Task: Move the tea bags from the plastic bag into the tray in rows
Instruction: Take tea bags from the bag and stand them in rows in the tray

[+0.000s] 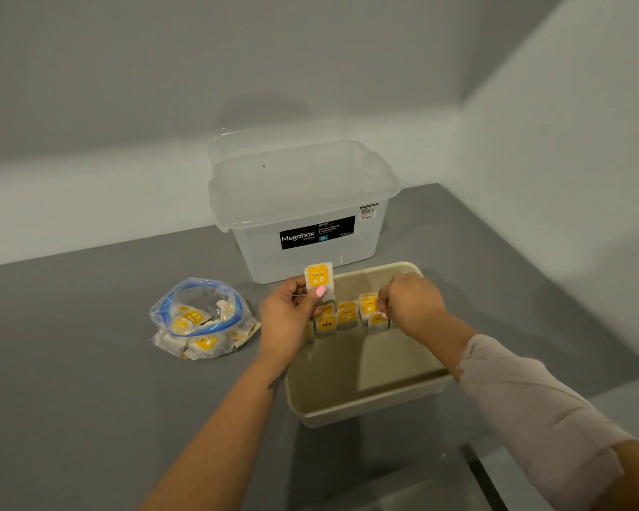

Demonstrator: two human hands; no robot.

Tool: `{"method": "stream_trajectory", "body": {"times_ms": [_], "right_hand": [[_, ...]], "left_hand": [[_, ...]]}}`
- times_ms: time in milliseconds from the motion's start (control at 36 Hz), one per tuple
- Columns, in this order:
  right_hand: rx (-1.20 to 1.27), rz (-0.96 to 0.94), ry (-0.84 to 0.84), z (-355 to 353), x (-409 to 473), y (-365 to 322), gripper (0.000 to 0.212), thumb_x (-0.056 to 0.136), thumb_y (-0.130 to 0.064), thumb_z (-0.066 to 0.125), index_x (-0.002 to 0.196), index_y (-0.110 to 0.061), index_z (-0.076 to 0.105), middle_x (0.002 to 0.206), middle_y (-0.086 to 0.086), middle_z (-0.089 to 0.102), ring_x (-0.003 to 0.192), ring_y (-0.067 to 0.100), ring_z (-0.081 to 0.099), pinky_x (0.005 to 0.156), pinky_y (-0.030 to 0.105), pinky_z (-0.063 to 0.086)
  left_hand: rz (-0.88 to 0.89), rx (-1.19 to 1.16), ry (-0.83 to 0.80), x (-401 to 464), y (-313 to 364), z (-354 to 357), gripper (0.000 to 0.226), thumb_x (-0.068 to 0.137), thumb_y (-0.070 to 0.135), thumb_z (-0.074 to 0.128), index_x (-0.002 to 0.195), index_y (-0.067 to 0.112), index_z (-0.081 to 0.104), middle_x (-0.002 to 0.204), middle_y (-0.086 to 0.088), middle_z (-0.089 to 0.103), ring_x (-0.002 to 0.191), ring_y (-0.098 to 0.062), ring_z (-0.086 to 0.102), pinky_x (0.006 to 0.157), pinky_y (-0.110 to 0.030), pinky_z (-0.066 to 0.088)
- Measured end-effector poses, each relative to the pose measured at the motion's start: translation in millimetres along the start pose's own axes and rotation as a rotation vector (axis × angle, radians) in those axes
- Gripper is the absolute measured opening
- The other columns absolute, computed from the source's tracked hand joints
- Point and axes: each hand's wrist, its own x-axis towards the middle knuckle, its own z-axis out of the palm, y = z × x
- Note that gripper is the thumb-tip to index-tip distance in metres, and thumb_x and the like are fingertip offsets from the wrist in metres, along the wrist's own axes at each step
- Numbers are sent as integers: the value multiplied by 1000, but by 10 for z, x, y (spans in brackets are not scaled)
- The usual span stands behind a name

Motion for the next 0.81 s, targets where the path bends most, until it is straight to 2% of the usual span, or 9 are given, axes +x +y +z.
{"method": "stream_trajectory", "body": {"times_ms": [139,222,333,611,722,806], "right_hand": [[-6,4,7,0,3,0,19,83,-14,62,96,-26,71,106,2,60,85,18,52,82,27,50],[-13,1,26,-1,-7,8,20,84,-14,61,95,-27,71,105,1,61,89,19,57,77,26,48],[-9,7,34,3,-14,12,20,84,-13,60,93,-26,71,104,1,61,91,20,58,78,26,49],[62,20,37,-51,-24,38,13,83,-19,65,93,-26,71,99,-1,65,84,16,59,73,25,47],[162,30,81,-164,-13,47,11,87,-24,63,94,-24,71,96,-2,67,86,17,61,69,25,47],[314,-3,124,-326,-7,-22,16,93,-30,57,97,-19,68,92,-1,64,82,17,59,67,25,43]], "left_hand": [[-5,5,-2,-7,7,-2,30,90,19,60,118,10,61,100,5,67,75,5,64,62,-7,51],[-7,8,-1,-4,3,-1,30,90,20,60,118,11,61,100,5,68,75,4,65,62,-8,51],[-2,18,-3,0,1,0,30,90,20,61,118,10,61,100,4,68,78,2,65,65,-9,52],[-14,21,-42,1,30,12,27,87,20,64,114,17,63,96,6,68,76,0,65,63,-9,52],[-40,31,-52,38,19,21,30,84,23,68,113,18,64,94,4,70,81,-4,67,67,-14,55],[-44,19,-72,50,34,31,27,82,21,70,109,20,65,89,9,70,77,2,67,64,-12,53]]}}
